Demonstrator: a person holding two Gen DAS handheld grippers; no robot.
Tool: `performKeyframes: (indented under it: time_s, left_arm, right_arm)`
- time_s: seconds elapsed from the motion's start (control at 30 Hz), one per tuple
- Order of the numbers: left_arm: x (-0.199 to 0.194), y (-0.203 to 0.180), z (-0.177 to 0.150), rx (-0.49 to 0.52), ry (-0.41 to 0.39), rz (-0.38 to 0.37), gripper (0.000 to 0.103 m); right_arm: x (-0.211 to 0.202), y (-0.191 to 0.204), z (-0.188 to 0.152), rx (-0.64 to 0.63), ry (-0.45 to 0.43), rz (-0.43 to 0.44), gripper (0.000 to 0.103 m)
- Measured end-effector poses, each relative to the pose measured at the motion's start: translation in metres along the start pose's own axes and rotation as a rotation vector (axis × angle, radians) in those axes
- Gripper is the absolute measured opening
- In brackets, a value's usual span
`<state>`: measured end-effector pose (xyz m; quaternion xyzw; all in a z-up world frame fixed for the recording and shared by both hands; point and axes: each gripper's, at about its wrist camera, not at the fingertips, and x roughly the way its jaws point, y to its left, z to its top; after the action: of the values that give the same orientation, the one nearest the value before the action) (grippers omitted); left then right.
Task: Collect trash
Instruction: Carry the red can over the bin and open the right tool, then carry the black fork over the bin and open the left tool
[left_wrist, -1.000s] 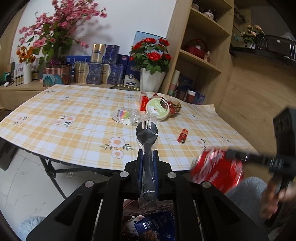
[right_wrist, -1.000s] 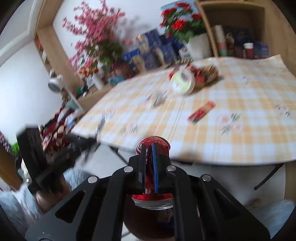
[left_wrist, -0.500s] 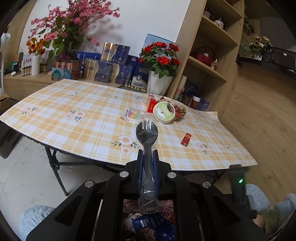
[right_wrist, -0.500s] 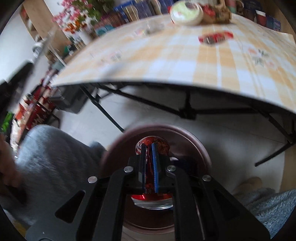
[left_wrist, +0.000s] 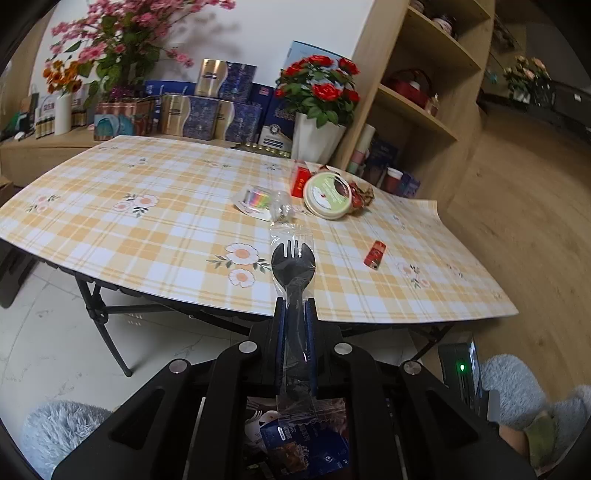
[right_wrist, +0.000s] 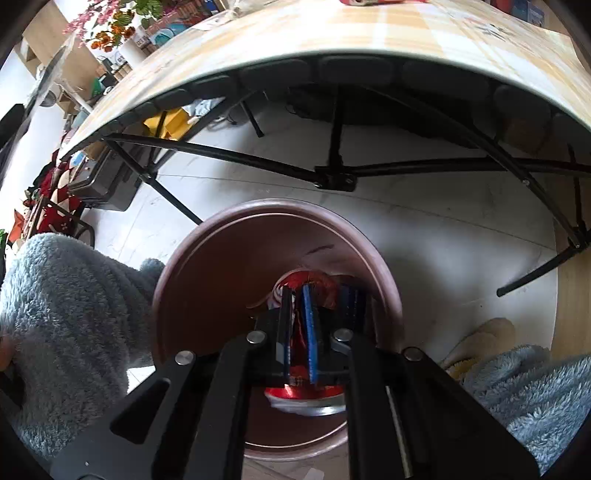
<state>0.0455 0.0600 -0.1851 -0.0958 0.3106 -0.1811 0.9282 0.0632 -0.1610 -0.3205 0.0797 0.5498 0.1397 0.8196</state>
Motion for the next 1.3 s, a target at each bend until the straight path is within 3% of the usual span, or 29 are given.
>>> performKeyframes:
  time_s: [0.1,0.23,0.4,0.67,0.97,1.07,1.3]
  left_arm:
    - [0.002,-0.005,-0.001,0.023,0.008,0.0,0.01]
    - [0.006,-0.011,-0.003,0.051,0.021,0.003,0.01]
    - [0.009,-0.017,-0.005,0.079,0.036,0.008,0.01]
    - [0.013,-0.025,-0.01,0.112,0.068,-0.001,0.01]
    - [0.033,-0.048,-0.023,0.215,0.178,-0.075,0.01]
    - [0.043,-0.061,-0.031,0.274,0.231,-0.105,0.01]
    - [0.07,-0.08,-0.05,0.374,0.355,-0.093,0.011]
  right_arm:
    - [-0.008,-0.003,0.001,0.014,-0.035,-0.014,0.046]
    - [-0.02,-0.003,0.005,0.016,-0.084,-0.034,0.062]
    - [-0.039,-0.002,0.007,0.009,-0.159,-0.071,0.09]
    - [-0.076,-0.012,0.01,0.039,-0.282,-0.152,0.097]
    - [-0.113,-0.035,0.01,0.113,-0.42,-0.253,0.097]
    - [-0.111,-0.045,0.012,0.164,-0.404,-0.255,0.097]
    - [-0.106,-0.056,0.01,0.227,-0.386,-0.264,0.097]
